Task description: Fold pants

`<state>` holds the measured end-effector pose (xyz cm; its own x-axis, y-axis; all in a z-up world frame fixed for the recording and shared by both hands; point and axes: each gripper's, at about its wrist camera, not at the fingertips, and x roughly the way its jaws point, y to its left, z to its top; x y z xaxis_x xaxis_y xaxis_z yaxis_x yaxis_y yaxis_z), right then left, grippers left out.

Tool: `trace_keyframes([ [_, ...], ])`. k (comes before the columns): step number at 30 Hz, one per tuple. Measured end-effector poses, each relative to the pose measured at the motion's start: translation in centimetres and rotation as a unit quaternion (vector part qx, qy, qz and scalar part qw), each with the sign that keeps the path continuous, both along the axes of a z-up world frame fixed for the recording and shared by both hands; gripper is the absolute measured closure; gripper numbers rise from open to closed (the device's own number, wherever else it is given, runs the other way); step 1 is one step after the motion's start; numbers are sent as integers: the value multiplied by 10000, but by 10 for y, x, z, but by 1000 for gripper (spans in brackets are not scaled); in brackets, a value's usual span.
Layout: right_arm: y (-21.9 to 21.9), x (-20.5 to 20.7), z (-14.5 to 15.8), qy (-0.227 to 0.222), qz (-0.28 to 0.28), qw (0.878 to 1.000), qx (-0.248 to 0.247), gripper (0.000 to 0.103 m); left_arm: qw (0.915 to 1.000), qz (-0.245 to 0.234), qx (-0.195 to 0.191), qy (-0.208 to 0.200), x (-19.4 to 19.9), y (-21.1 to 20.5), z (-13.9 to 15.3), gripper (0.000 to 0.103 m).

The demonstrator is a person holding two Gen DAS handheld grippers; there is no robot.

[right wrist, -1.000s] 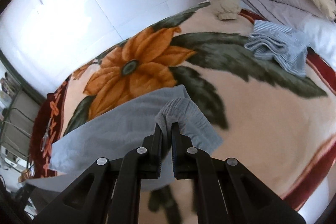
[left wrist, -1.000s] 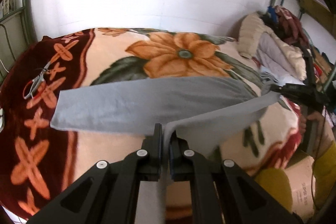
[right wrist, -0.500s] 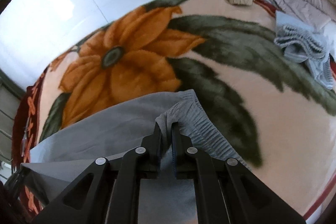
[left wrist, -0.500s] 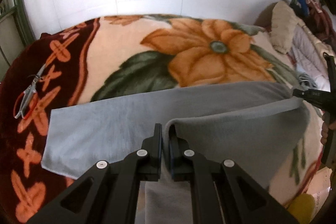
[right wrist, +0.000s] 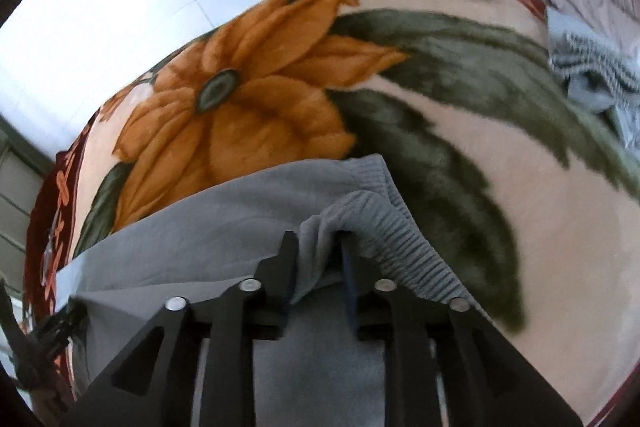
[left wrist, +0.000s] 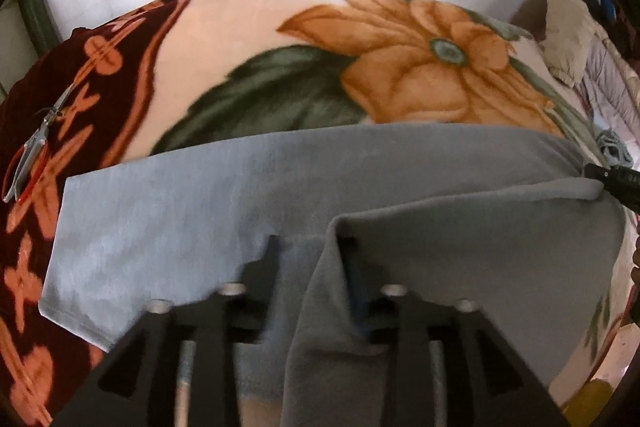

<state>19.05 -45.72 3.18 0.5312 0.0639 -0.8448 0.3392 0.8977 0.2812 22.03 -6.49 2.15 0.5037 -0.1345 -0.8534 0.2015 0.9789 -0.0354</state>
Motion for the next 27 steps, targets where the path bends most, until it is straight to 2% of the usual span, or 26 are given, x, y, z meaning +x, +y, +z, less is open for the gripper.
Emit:
trace_keyframes([
  [1,2,-3,7,-47,20,10000,-81,66,10000,-7,-30,-50,-3,2,4,49],
  [2,3,-5,11,-67,-3,9999,-137,64,10000,-10,-28,-92,-6,4,9,44],
  [7,6,-24,31,-271,-61,9996,4,64,9993,61,121,-357,-27,15,35,31],
  [10,18,-38,38,-278,-14,9996,-22,64,9989,77,183,-416,-44,22,46,31],
  [13,33,-55,45,-285,55,9996,1,64,9993,135,75,-341,-62,29,53,31],
  [17,65,-75,51,-255,398,9989,-51,64,9996,102,-41,-265,-86,31,57,31],
  [21,96,-87,50,-173,774,9964,-301,64,9997,-19,16,-252,-112,26,58,31],
  [27,139,-102,42,-206,1211,9918,-355,64,9996,-186,5,-196,-146,15,54,31],
])
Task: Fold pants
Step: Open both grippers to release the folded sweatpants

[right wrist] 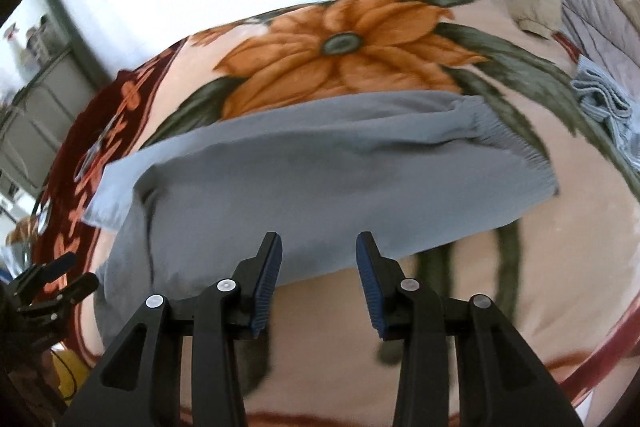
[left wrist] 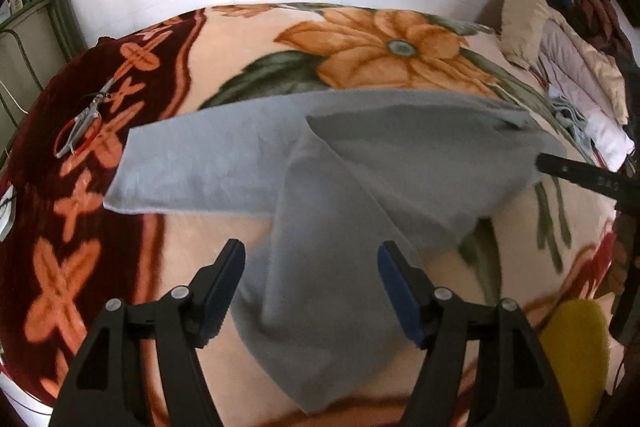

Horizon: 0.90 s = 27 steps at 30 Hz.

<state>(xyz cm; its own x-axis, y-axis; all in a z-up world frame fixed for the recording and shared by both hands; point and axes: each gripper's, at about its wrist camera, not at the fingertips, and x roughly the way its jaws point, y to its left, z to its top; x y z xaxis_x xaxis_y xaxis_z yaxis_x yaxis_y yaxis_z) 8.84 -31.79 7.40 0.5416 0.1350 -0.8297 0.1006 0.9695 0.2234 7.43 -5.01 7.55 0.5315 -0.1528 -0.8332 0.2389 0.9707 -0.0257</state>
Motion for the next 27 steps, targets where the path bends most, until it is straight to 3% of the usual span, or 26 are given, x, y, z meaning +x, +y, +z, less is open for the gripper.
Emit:
trace_keyframes([
  [15,34,-15,-24,210,261,9992,227,64,9958,-413,-470,672,-37,-35,-41,30],
  [19,35,-19,-27,245,239,9992,220,64,9954,-397,-351,800,-36,-46,-59,30],
  [27,31,-21,-35,319,196,9985,394,64,9970,-573,-100,506,-40,-54,-71,29],
])
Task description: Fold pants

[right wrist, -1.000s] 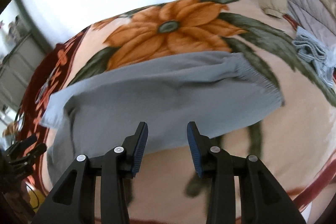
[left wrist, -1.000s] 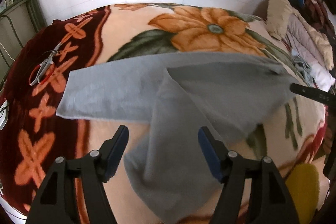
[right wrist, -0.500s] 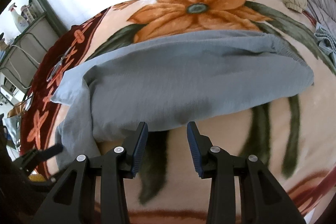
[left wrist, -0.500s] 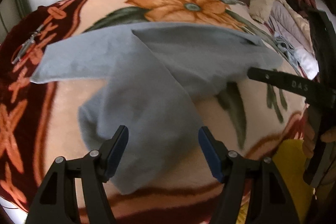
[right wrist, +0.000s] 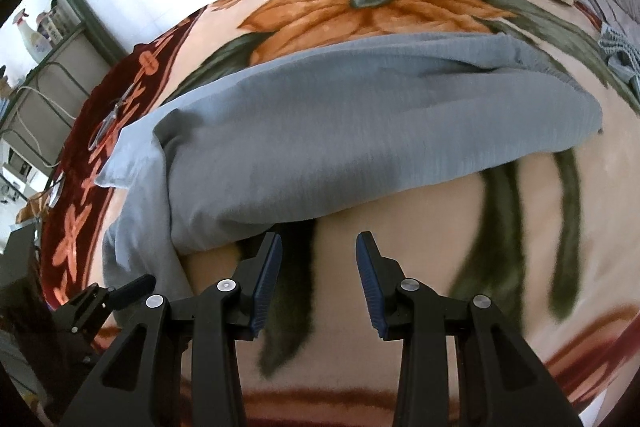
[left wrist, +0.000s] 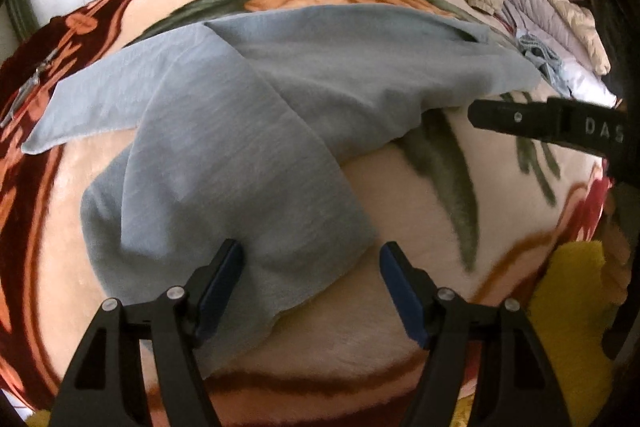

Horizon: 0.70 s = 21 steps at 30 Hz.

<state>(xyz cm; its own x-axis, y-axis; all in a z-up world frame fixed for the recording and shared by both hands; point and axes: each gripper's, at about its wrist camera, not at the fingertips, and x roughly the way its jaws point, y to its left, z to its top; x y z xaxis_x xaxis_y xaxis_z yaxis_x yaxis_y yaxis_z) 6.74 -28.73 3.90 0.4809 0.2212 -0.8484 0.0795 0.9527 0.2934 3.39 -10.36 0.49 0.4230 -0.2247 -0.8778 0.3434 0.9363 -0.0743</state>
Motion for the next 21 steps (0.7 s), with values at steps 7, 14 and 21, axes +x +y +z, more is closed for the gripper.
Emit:
trace_keyframes([
  [7,-2,-4,2,-28,-51,10000,15,64,9998,130,73,-153,6,10,1,63],
  [14,-1,-6,5,-28,-38,10000,12,64,9962,558,-666,41,18,51,26,95],
  [21,8,5,12,-43,208,9997,-107,64,9918,843,-822,-503,31,84,72,95],
])
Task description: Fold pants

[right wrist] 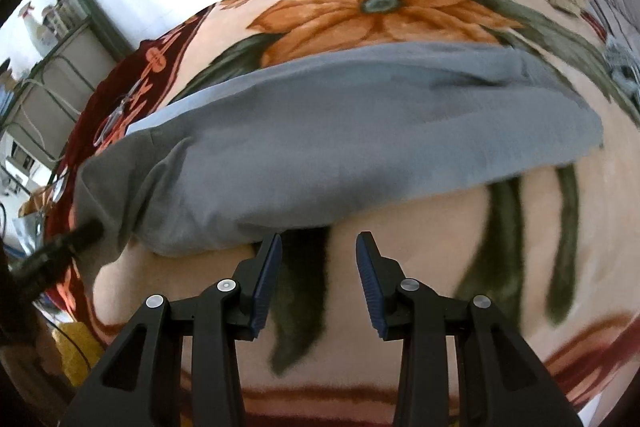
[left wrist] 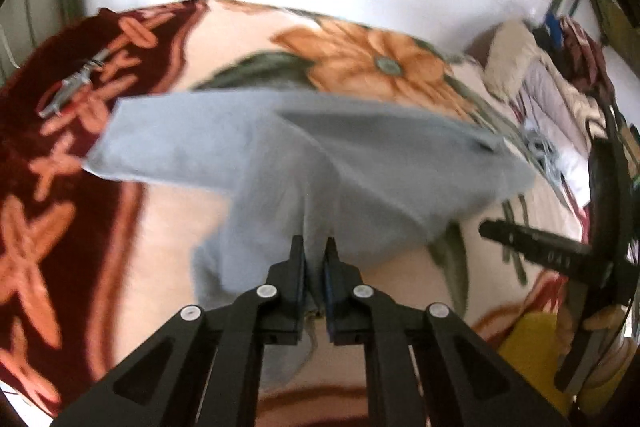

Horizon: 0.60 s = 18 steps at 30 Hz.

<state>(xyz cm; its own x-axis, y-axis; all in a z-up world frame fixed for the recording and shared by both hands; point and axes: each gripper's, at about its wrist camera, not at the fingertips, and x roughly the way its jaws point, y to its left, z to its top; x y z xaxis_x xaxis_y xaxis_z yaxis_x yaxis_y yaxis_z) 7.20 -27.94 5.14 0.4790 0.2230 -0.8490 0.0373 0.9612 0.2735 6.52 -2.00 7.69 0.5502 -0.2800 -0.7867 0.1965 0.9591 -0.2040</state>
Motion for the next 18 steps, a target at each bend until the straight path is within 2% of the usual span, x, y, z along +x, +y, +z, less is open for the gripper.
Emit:
trace_keyframes([
  [4,9,26,9,-33,452,9989,-127,64,9993,339,82,-117,15,29,6,95],
  [10,22,85,14,-20,1201,9918,-441,64,9970,763,130,-40,34,64,-8,95],
  [18,55,144,1,156,2138,9722,-945,64,9937,1095,74,206,51,97,-33,95],
])
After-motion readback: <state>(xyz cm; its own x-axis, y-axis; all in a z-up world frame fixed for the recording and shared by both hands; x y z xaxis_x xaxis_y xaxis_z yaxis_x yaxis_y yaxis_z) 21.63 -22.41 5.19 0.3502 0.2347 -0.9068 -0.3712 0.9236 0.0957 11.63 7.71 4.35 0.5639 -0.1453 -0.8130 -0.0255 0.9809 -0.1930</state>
